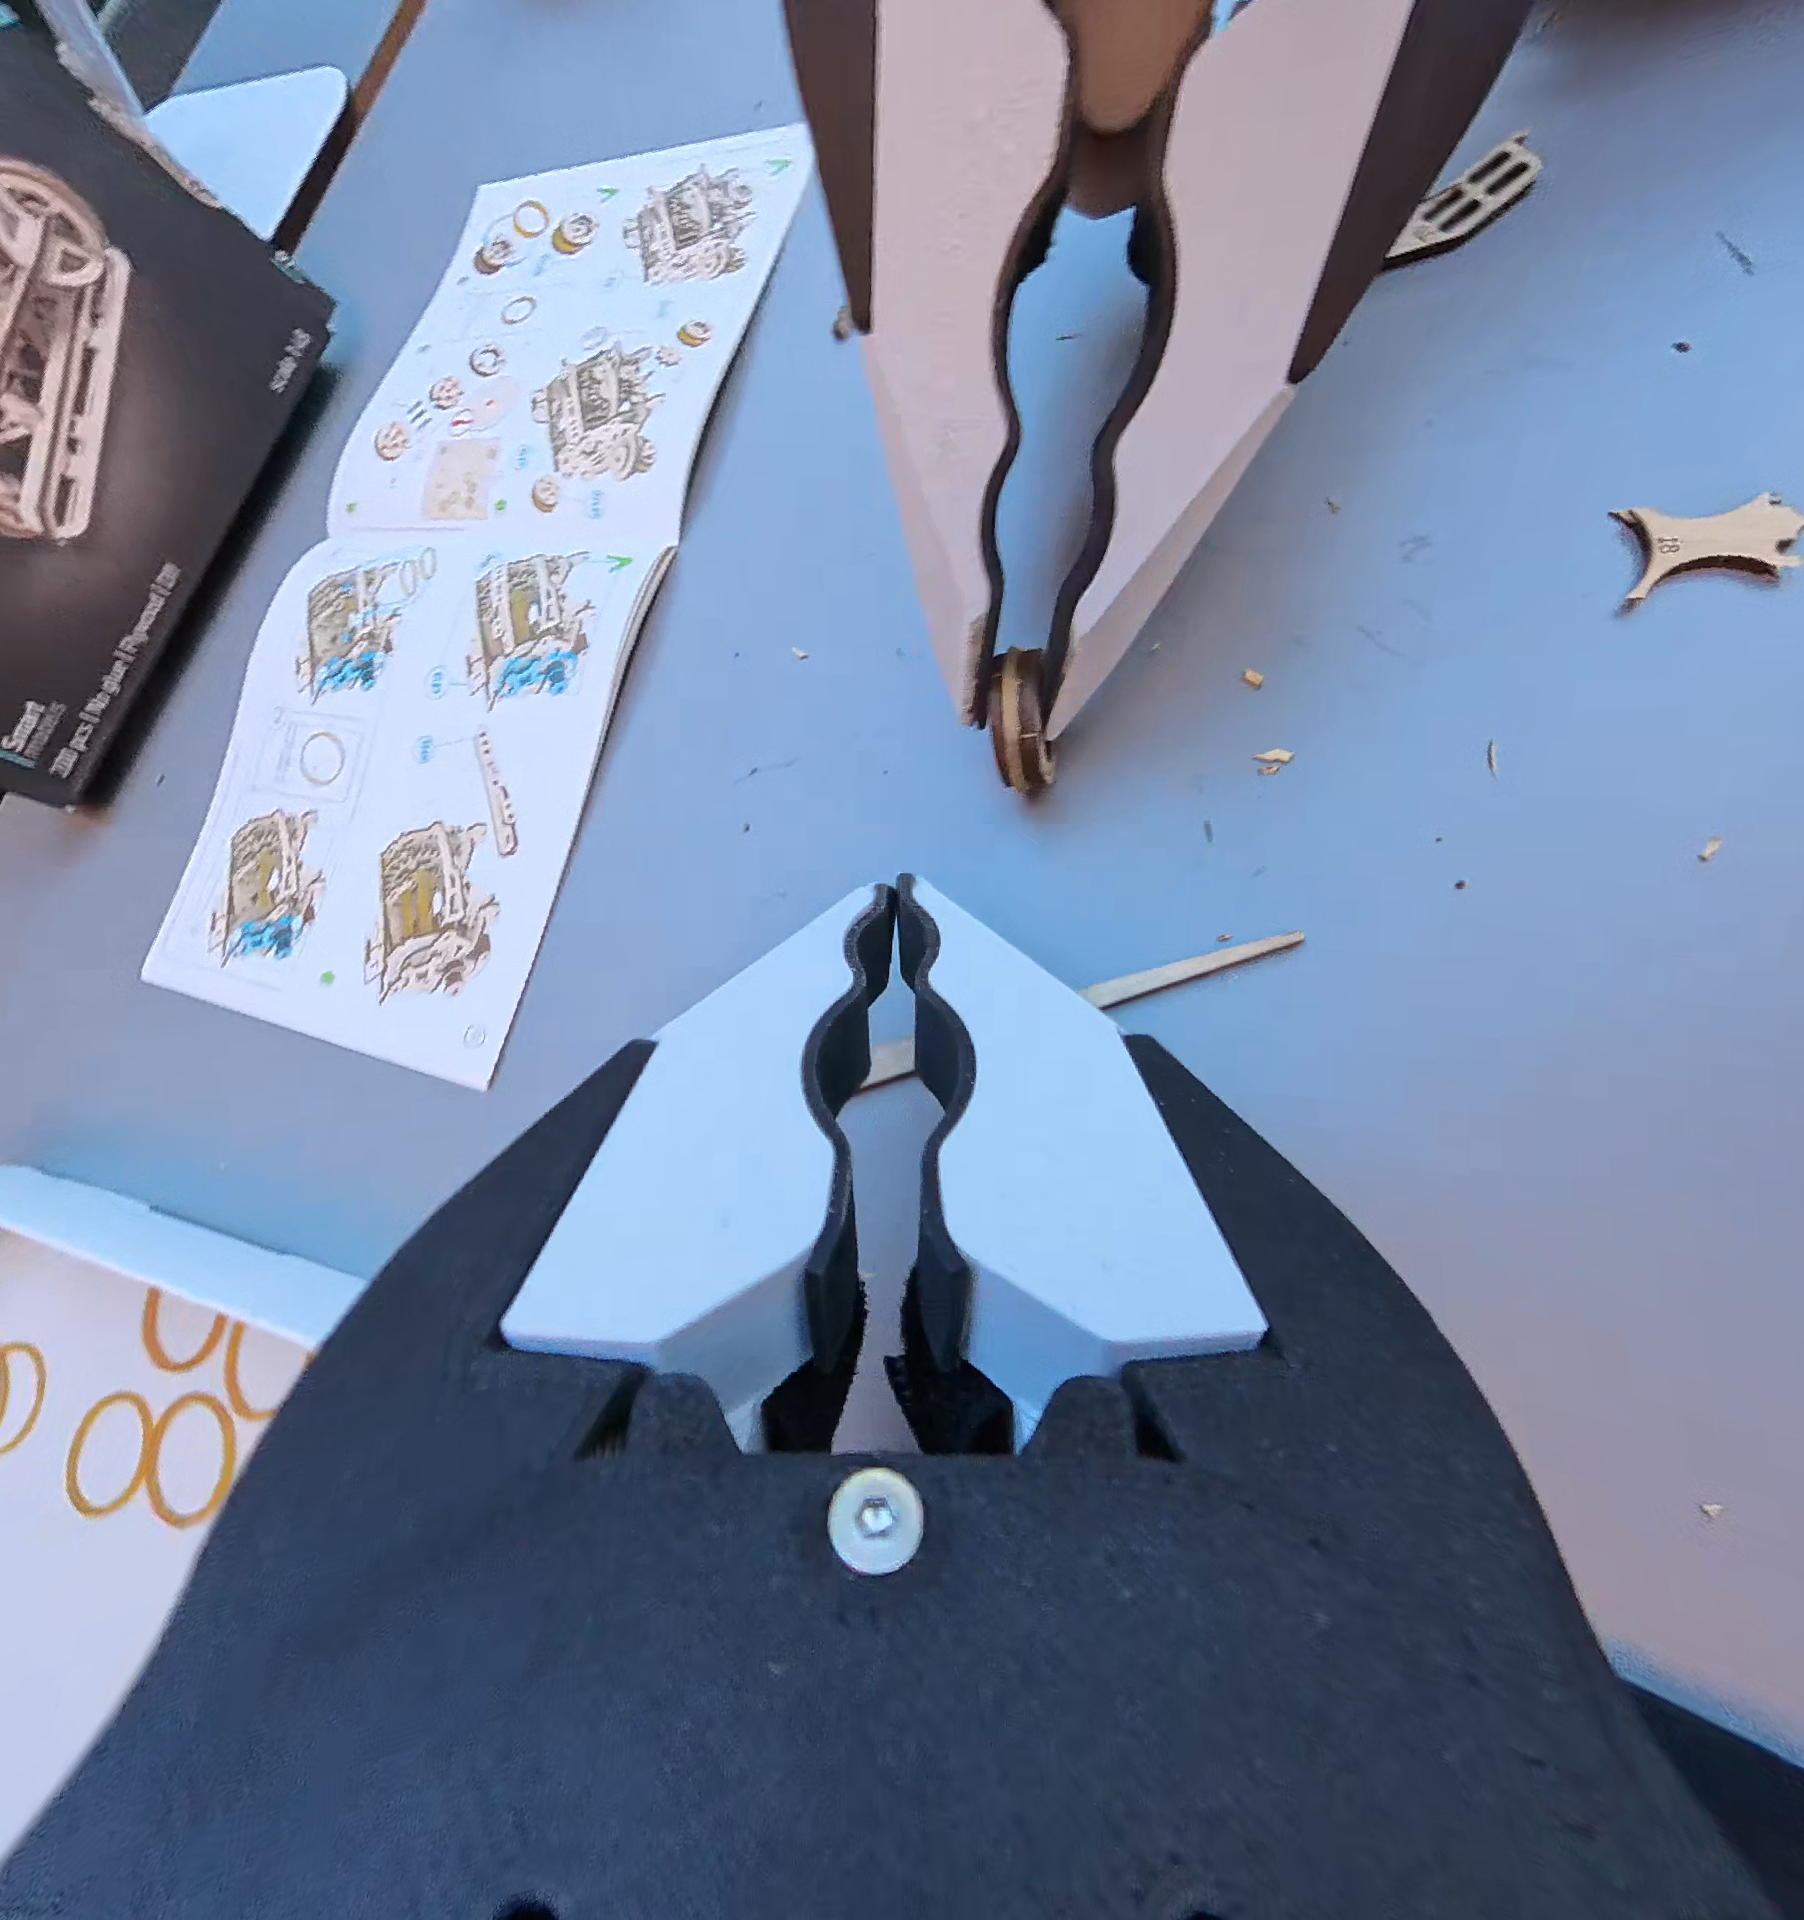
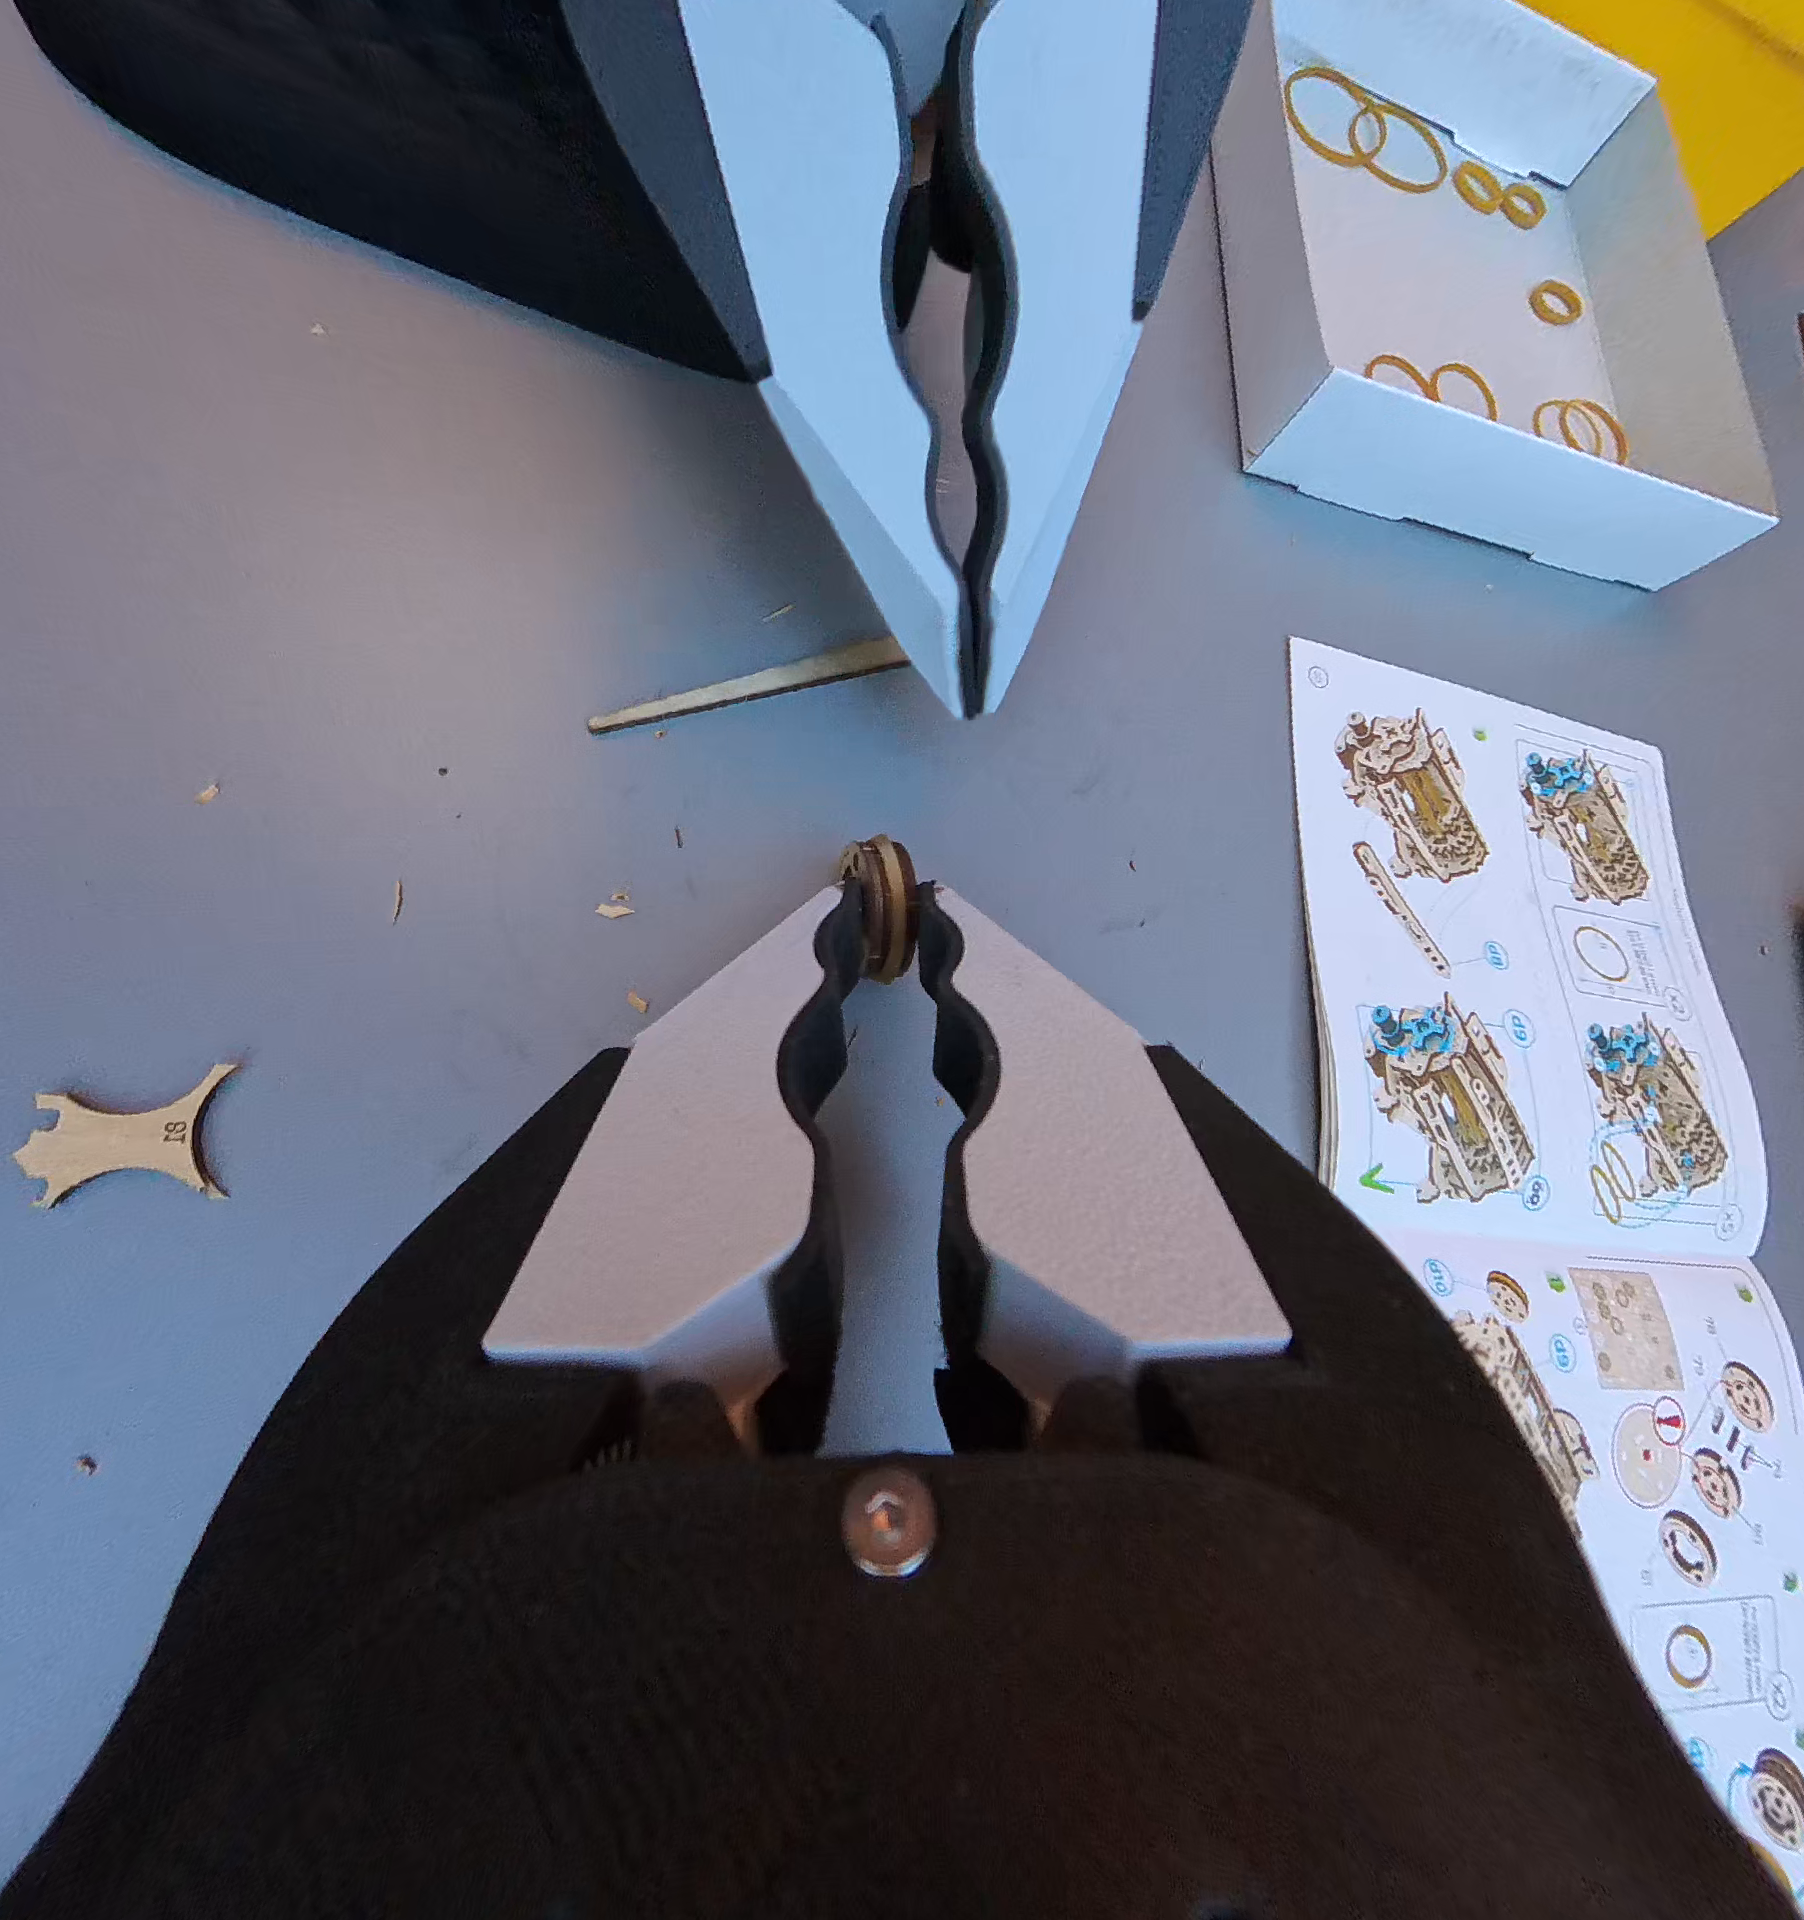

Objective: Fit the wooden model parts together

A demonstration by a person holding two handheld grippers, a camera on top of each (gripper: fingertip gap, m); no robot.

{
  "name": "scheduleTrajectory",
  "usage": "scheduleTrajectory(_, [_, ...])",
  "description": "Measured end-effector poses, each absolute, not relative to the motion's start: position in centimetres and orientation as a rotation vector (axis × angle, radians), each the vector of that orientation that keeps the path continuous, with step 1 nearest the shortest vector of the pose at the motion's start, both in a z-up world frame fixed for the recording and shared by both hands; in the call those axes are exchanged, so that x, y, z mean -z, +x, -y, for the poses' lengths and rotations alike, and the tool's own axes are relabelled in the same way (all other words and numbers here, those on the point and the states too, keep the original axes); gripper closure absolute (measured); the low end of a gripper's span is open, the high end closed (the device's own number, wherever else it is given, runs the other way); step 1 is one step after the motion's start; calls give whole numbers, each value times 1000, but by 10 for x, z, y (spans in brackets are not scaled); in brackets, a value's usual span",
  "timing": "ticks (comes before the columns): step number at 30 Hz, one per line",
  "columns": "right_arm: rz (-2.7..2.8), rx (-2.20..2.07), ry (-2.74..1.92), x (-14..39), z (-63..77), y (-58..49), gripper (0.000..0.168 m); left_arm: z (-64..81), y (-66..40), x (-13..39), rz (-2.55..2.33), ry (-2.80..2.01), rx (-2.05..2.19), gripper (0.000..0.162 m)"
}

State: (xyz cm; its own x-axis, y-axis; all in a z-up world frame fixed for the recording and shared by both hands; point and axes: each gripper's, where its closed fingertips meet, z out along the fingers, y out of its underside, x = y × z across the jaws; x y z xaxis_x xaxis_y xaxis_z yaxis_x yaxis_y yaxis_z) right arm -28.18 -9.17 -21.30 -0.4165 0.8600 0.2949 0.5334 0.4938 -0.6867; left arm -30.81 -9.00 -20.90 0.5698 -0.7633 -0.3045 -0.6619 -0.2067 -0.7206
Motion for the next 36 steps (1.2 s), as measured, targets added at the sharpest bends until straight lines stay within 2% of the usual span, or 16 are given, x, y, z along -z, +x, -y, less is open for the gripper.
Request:
scheduleTrajectory(1, [2111,-678,-1150,213,92,-282,160,89,-312,208,-1121,-1935,147,162])
scheduleTrajectory(7, [2154,-727,-1177,220,97,-279,161,84,-325,191,-1031,-1889,116,162])
scheduleTrajectory(36, [2134,-834,-1429,221,94,-297,161,76,-346,187,-944,-1928,14,162])
